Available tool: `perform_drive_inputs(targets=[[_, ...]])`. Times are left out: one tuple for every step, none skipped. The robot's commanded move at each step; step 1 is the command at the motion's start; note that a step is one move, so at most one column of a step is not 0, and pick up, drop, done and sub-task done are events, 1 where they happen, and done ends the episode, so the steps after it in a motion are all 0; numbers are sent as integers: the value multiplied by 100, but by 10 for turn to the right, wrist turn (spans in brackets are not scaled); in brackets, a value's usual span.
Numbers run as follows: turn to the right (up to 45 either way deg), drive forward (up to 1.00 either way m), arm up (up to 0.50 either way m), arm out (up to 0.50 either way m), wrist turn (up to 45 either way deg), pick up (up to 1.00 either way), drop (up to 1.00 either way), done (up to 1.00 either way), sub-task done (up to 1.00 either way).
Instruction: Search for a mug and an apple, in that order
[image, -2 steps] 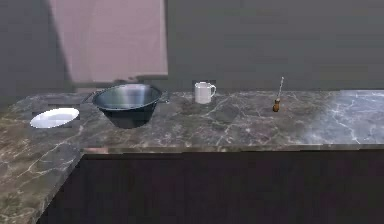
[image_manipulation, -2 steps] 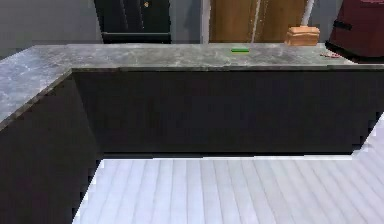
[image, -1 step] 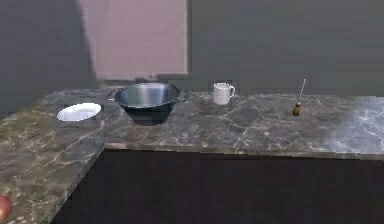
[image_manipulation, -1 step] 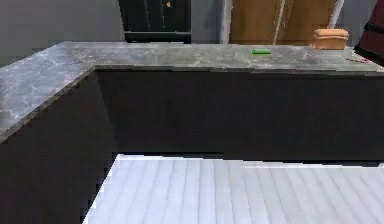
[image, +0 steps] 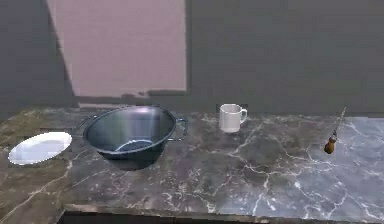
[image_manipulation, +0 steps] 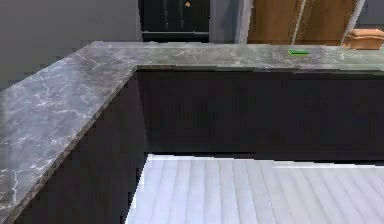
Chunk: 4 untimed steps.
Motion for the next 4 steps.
perform_drive_inputs(targets=[[90, 0, 0, 0, 0, 0, 0, 0, 0], [0, 0, 0, 0, 0, 0, 0, 0, 100], [450, 0, 0, 0, 0, 0, 0, 0, 0], [450, 0, 0, 0, 0, 0, 0, 0, 0]])
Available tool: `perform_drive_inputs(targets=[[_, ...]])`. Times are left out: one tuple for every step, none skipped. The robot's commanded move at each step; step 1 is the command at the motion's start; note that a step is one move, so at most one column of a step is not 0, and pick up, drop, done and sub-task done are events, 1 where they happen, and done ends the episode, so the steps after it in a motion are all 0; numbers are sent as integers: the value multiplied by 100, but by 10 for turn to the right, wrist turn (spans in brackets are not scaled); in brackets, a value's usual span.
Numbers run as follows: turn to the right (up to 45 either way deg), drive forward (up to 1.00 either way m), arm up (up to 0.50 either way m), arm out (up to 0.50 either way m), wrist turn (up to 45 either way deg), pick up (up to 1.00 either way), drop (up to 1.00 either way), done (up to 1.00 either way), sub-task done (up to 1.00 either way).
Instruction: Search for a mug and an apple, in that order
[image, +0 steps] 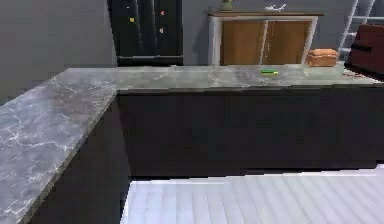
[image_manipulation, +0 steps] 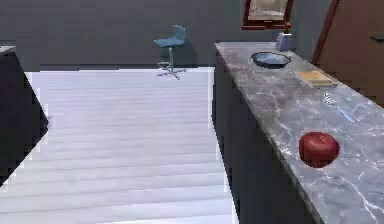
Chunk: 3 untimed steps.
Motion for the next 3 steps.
perform_drive_inputs(targets=[[420, 0, 0, 0, 0, 0, 0, 0, 0], [0, 10, 0, 0, 0, 0, 0, 0, 0], [450, 0, 0, 0, 0, 0, 0, 0, 0]])
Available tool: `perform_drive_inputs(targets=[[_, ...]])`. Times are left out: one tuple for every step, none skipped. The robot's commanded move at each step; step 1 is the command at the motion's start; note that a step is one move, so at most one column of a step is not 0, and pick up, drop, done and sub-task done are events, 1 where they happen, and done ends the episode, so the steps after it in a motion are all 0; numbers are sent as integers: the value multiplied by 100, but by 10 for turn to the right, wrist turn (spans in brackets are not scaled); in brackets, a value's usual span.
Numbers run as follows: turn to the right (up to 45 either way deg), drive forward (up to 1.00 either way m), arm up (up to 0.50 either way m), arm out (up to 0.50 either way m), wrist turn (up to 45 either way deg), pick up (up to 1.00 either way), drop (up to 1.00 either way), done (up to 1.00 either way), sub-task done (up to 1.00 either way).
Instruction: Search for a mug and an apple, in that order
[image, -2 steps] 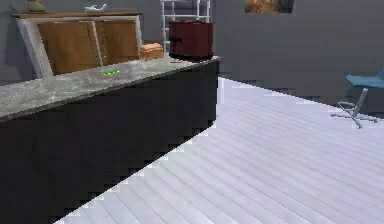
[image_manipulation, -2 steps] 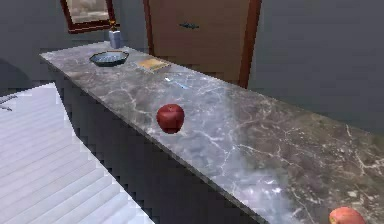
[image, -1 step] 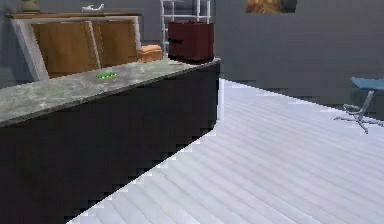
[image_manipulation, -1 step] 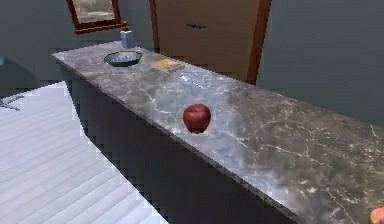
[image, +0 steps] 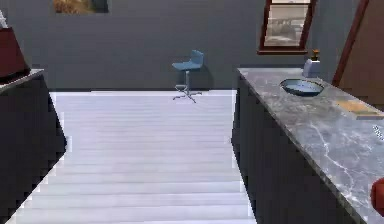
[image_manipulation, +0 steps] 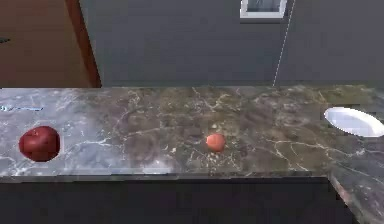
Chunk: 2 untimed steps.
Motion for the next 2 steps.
perform_drive_inputs(targets=[[450, 0, 0, 0, 0, 0, 0, 0, 0], [0, 0, 0, 0, 0, 0, 0, 100, 0]])
